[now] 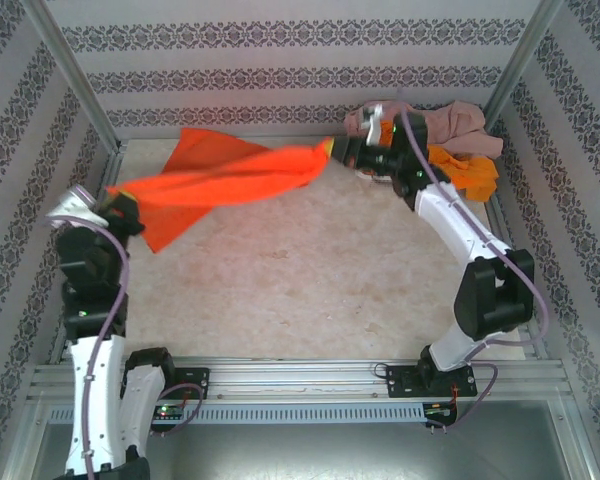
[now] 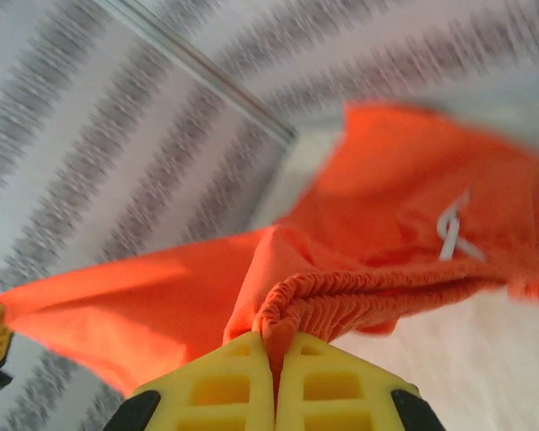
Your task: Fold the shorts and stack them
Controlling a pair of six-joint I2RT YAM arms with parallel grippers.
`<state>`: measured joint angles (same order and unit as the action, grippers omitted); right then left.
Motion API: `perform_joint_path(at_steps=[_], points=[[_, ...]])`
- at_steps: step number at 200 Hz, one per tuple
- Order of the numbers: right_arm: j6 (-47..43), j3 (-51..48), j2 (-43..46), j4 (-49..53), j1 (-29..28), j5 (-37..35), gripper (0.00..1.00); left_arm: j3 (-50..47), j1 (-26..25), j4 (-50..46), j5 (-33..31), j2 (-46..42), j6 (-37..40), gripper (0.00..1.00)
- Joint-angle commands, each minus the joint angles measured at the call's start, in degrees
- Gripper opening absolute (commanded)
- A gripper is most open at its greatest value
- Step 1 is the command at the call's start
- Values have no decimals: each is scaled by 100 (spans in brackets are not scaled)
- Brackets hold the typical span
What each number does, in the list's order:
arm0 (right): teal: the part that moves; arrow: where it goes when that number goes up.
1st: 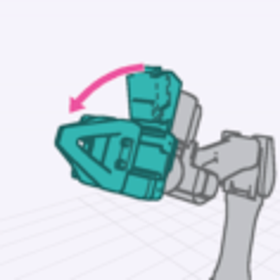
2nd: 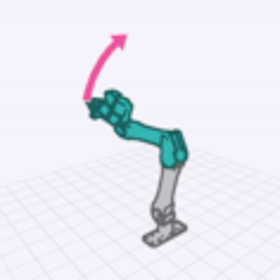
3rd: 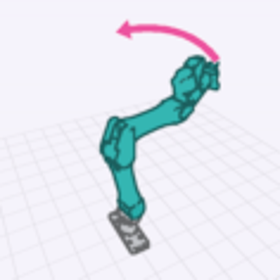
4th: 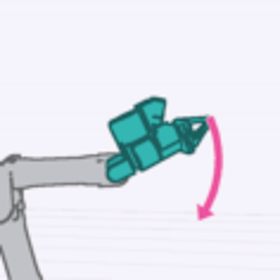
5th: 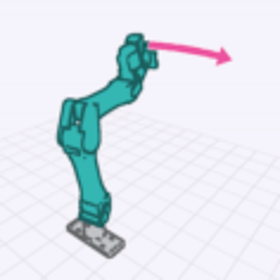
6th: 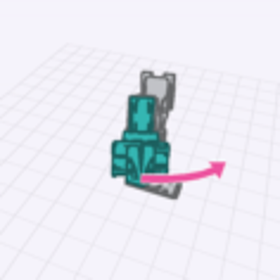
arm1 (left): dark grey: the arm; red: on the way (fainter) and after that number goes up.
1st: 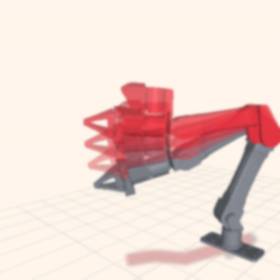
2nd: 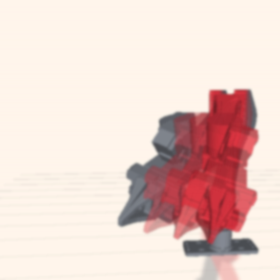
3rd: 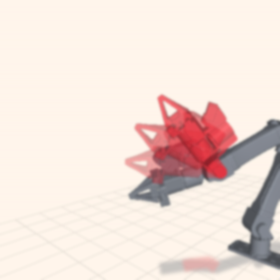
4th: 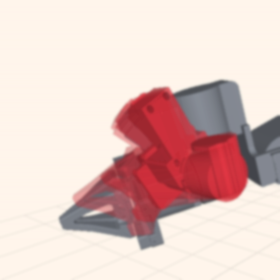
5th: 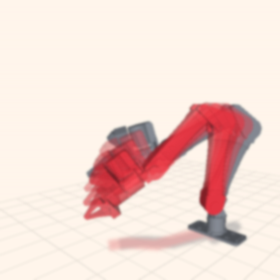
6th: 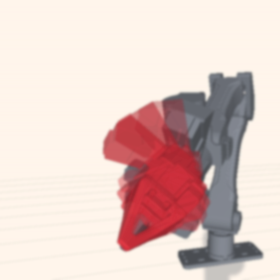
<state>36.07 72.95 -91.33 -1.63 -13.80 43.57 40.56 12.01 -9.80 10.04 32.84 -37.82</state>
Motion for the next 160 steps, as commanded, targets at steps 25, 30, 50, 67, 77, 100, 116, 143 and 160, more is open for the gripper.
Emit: perform_joint_path(at_steps=[25,30,50,67,77,100,116,143,160], points=[[-410,-2426,1402,-154,-670,-734,0,-1045,-23,-1690,-499,-1642,-270,0],[-319,-2662,1498,-210,-762,-847,0,-1113,-23,-1833,-512,-1716,-270,0],[-123,-3282,1701,-85,-1107,-1104,3,-1310,-24,-2139,-384,-1903,-284,2],[5,-3602,1765,135,-1331,-1173,7,-1325,-23,-2260,-317,-1972,-273,4],[78,-3788,1783,125,-1430,-1120,11,-1286,-22,-2274,-265,-2004,-261,6],[-127,-3903,1809,504,-1538,-918,29,-947,-23,-2271,-178,-2014,-163,26],[-281,-3822,2076,757,-1538,-500,46,-451,-24,-2289,-200,-2006,44,47],[-577,-3474,3020,1100,-1546,-681,74,469,-23,-2373,-218,-1800,387,84],[-589,-3259,3294,1205,-1516,-1767,95,786,-24,-2358,-26,-1532,484,93]])
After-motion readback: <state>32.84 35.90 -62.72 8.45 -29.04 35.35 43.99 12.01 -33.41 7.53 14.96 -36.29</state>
